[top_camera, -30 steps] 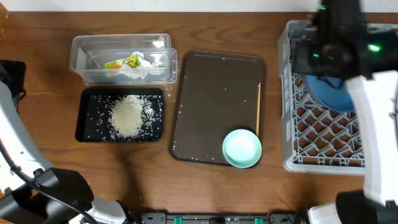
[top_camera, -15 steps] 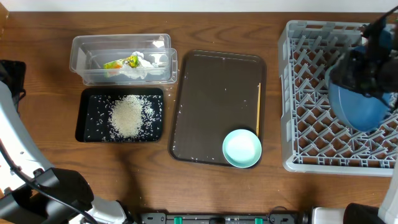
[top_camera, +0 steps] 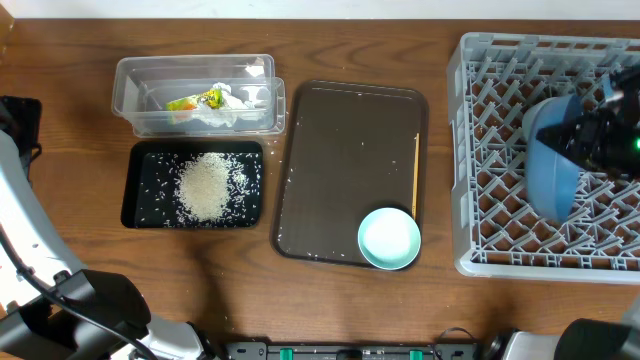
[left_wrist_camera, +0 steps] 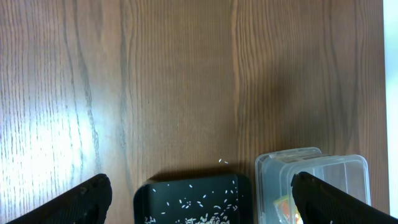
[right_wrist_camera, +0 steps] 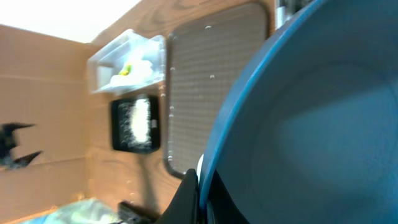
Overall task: Sort waste into correct bins and load items into the dishwasher rack
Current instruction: 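Lower the blue plate upright into the rack's front right slots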
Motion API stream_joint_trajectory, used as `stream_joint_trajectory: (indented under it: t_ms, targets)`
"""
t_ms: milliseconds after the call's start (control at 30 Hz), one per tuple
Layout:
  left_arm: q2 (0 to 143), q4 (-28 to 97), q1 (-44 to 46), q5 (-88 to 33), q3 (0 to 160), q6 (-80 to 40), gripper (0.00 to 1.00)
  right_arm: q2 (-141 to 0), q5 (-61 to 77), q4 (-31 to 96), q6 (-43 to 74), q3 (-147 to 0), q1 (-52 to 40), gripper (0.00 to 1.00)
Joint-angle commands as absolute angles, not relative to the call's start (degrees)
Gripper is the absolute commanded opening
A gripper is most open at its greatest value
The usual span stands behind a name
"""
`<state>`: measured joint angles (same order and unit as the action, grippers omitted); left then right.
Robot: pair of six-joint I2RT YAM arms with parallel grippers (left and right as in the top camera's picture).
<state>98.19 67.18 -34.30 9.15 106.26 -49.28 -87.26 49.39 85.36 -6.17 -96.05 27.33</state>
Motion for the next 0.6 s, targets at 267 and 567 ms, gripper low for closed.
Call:
stream_joint_trajectory:
  t_ms: [267, 567]
  targets:
    - [98.5, 67.5, -34.4, 9.4, 106.2, -48.9, 0.94, -87.4, 68.9, 77.9, -19.8, -81.2, 37.6, 0.01]
    - [98.5, 67.5, -34.4, 9.4, 106.2, -48.9, 0.94, -87.6, 72.7, 75.1, -21.5, -79.8, 37.8, 0.01]
